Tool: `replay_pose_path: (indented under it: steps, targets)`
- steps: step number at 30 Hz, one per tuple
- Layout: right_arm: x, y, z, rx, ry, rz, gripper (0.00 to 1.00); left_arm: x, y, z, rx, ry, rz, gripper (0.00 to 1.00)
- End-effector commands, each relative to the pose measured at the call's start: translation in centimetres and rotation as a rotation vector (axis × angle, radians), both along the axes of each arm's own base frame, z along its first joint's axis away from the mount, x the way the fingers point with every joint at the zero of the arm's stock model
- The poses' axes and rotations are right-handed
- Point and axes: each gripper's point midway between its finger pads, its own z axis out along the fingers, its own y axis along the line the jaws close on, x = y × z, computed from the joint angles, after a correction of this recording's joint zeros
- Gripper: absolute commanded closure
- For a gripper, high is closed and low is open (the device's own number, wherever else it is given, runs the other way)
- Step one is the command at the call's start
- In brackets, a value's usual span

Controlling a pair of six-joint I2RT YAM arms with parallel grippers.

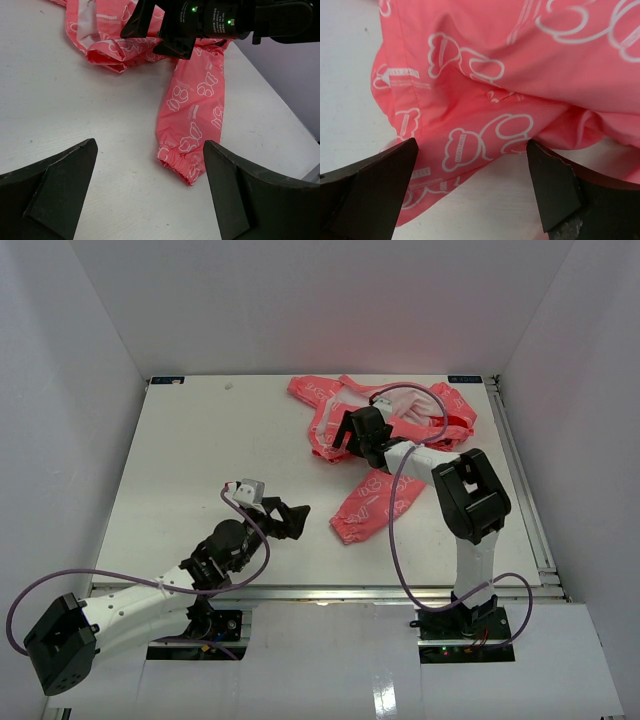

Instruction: Zip up the jacket

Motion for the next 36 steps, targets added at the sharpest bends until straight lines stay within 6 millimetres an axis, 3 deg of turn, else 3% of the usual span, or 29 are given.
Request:
replay_pose_path:
  steps: [1, 2, 3, 4, 5, 6, 9, 11, 13, 17, 20, 23, 29, 30, 32, 36]
  targets:
    - [-0.1, 2.2, 0.5, 0.131, -0.041, 0.067, 0.21, 0.3, 0.2, 0.0, -0.005, 0.006, 0.021, 0.02]
    - [-0.9, 2.1, 0.0, 0.146, -0.039, 0.080, 0.31, 0.3, 0.2, -0.1, -0.004, 0.007, 0.022, 0.02]
    - [-1.9, 1.8, -0.6, 0.157, -0.035, 0.086, 0.48, 0.3, 0.3, -0.2, -0.003, 0.008, 0.023, 0.02]
    - [-3.0, 1.2, -1.2, 0.161, -0.034, 0.084, 0.81, 0.3, 0.3, -0.2, -0.003, 0.009, 0.026, 0.02]
    - [-4.3, 0.2, -1.7, 0.151, -0.028, 0.078, 0.90, 0.4, 0.4, -0.2, -0.002, 0.011, 0.031, 0.02]
    - [-5.6, -0.8, -2.1, 0.136, -0.021, 0.070, 0.92, 0.4, 0.5, -0.2, 0.000, 0.012, 0.038, 0.02]
    - [-8.4, -3.8, -1.5, 0.068, -0.035, 0.060, 0.92, 0.5, 0.6, 0.0, -0.003, 0.010, 0.046, 0.02]
    - [-12.3, -6.9, -4.3, -0.001, 0.045, 0.026, 0.92, 0.7, 0.6, 0.2, -0.005, 0.003, 0.056, 0.03]
    - [-14.8, -8.7, -4.2, 0.016, 0.040, -0.004, 0.92, 1.4, 0.6, -0.2, -0.008, 0.022, 0.076, 0.04]
    - [-17.9, -11.5, -5.5, 0.019, 0.033, -0.064, 0.92, 3.5, -0.8, -1.5, 0.032, 0.144, 0.102, 0.06]
    - [-18.5, -12.2, -4.7, 0.021, 0.009, -0.075, 0.92, 5.9, -2.1, -2.5, 0.080, 0.216, 0.119, 0.06]
    - [-18.8, -12.5, -3.3, 0.036, -0.040, -0.065, 0.92, 8.5, -3.3, -2.3, 0.046, 0.256, 0.095, 0.08]
    - [-19.4, -14.6, -0.8, 0.027, -0.170, -0.100, 0.76, 16.5, -7.0, -3.7, 0.123, 0.308, 0.039, 0.12]
    - [-19.5, -14.8, -0.4, 0.022, -0.185, -0.105, 0.71, 17.8, -7.3, -3.3, 0.147, 0.295, 0.050, 0.15]
    - [-19.7, -15.0, 0.4, 0.025, -0.213, -0.092, 0.61, 20.2, -7.0, -5.9, 0.189, 0.324, 0.075, 0.19]
    - [-20.0, -13.7, 3.1, 0.090, -0.319, -0.001, 0.47, 23.0, -7.5, -6.4, 0.129, 0.315, 0.042, 0.20]
